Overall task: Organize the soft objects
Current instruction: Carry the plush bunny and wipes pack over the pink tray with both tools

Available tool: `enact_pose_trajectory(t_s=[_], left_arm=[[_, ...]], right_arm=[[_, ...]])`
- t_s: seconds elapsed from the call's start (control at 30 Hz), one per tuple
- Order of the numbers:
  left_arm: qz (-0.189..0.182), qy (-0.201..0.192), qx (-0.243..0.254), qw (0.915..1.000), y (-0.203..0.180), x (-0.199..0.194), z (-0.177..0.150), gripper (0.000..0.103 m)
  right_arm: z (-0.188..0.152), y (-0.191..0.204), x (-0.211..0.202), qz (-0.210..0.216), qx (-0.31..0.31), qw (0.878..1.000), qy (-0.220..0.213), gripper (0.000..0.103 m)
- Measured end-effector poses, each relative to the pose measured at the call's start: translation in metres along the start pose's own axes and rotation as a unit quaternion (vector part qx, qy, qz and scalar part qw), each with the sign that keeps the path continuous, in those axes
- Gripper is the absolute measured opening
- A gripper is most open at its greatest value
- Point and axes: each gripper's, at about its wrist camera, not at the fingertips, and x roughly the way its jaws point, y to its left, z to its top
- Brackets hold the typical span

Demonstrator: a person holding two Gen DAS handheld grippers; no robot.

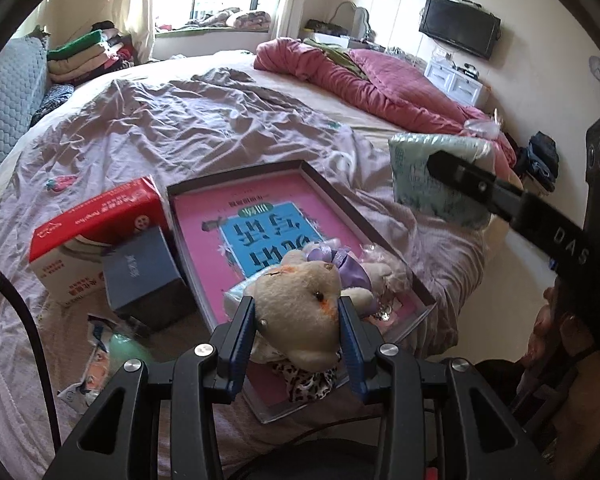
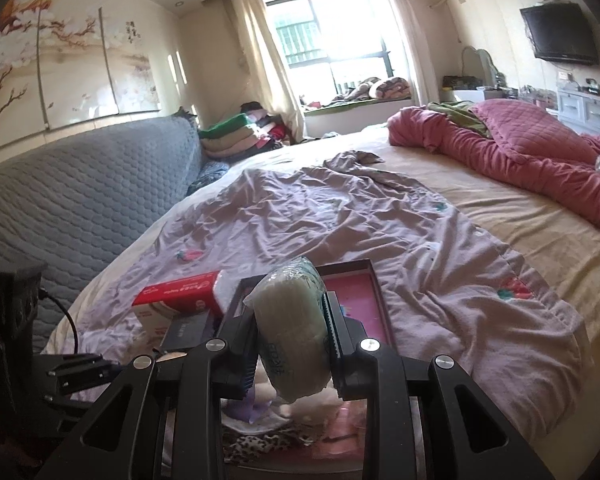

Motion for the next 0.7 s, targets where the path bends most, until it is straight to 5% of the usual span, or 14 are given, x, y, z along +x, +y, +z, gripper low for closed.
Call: enact_pose_trajectory(t_s=[0.7], left_arm=[[0.011,0.042,-0.002,0.9991,0.004,0.052,-0.01,0.041]], right_arm=[[-0.013,-0.028,0.028,-0.021,0.008,1.0,0.022,0.03]])
